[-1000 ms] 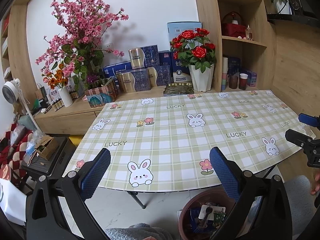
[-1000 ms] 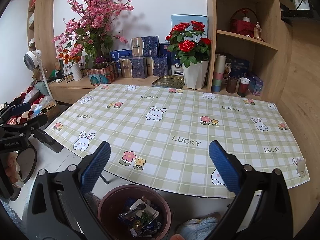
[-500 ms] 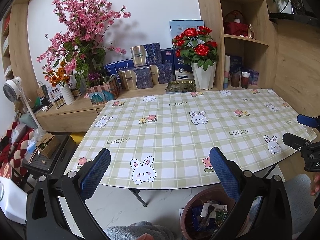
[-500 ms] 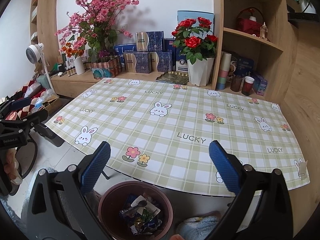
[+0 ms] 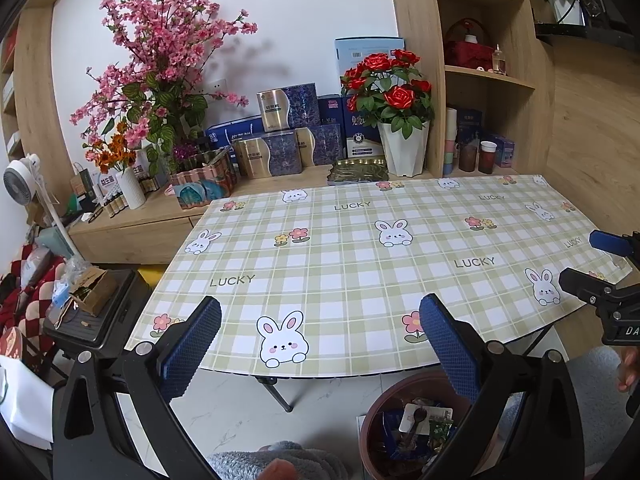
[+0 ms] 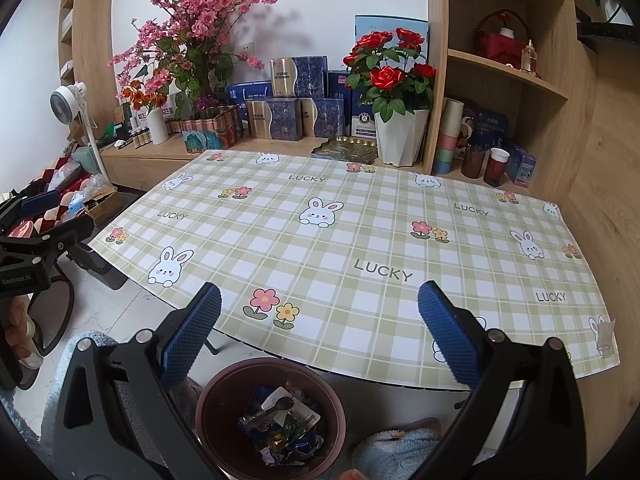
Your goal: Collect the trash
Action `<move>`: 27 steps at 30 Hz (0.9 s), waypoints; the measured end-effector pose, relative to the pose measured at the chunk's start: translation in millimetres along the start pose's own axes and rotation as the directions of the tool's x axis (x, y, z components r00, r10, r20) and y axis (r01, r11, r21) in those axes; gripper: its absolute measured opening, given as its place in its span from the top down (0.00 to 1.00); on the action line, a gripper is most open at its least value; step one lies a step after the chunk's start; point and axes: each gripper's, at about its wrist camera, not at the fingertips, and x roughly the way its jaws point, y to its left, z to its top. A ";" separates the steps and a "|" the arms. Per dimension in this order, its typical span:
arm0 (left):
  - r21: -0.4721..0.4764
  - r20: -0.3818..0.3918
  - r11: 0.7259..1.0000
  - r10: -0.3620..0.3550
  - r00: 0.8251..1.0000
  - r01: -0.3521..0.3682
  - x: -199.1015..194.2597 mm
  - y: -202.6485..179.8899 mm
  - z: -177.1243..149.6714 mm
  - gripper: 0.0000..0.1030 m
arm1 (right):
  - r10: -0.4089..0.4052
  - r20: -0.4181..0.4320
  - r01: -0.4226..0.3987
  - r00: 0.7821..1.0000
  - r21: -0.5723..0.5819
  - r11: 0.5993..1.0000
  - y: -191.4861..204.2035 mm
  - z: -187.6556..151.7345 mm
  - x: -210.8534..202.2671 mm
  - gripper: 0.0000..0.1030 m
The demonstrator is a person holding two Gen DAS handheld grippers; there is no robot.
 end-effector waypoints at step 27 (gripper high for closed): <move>0.028 0.076 1.000 -0.009 0.997 0.007 -14.1 -11.1 5.1 0.06 | -0.038 0.040 0.035 0.999 0.056 0.998 -12.5 2.2 -13.3 0.06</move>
